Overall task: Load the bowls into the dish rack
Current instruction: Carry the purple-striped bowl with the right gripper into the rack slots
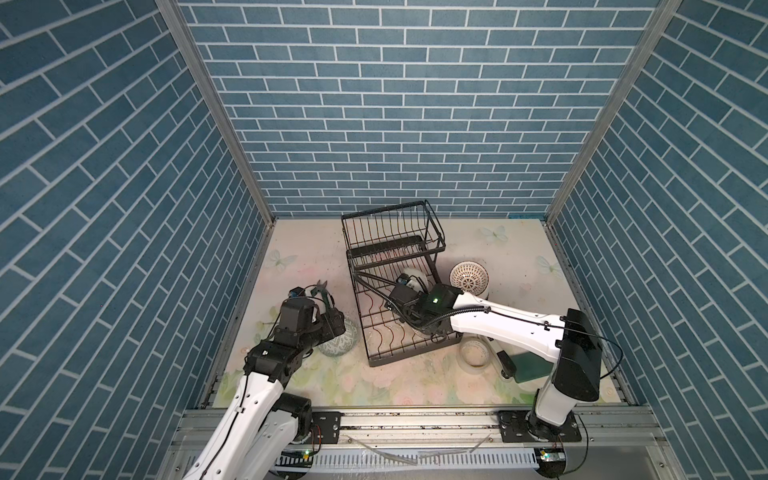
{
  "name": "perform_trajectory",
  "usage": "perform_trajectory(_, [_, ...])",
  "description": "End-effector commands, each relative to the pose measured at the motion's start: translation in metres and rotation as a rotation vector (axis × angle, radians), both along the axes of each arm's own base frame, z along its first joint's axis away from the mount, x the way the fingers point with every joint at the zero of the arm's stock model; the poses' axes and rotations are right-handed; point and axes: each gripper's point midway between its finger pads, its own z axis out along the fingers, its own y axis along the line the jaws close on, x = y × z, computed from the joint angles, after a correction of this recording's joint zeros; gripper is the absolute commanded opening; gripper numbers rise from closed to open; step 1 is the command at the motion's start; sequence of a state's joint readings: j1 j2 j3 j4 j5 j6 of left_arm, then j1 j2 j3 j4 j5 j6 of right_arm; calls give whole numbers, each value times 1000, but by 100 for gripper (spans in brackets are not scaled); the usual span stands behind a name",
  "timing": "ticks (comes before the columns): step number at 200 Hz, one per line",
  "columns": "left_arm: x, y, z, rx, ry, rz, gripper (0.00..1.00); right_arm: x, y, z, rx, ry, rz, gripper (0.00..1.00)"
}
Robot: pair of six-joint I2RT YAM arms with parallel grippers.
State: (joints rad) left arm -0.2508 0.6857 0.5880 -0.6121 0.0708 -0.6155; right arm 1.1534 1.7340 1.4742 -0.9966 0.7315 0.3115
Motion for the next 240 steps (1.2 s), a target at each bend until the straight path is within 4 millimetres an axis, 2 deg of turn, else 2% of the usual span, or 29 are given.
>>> perform_trajectory(1, [0,4,-4,21,1,6,97,4,-18,8,-96,-50,-5,0])
perform_trajectory(63, [0,5,-5,31,-2,10,97,10,-25,4,-216,-78,2,0])
perform_trajectory(100, [0,6,-5,35,-4,11,97,14,-23,-1,-259,-83,13,0])
perform_trajectory(188, [-2,6,-6,36,-6,8,97,26,-20,4,-369,-152,17,0])
perform_trajectory(240, [-3,7,-6,34,-10,11,97,30,-17,-2,-421,-171,23,0])
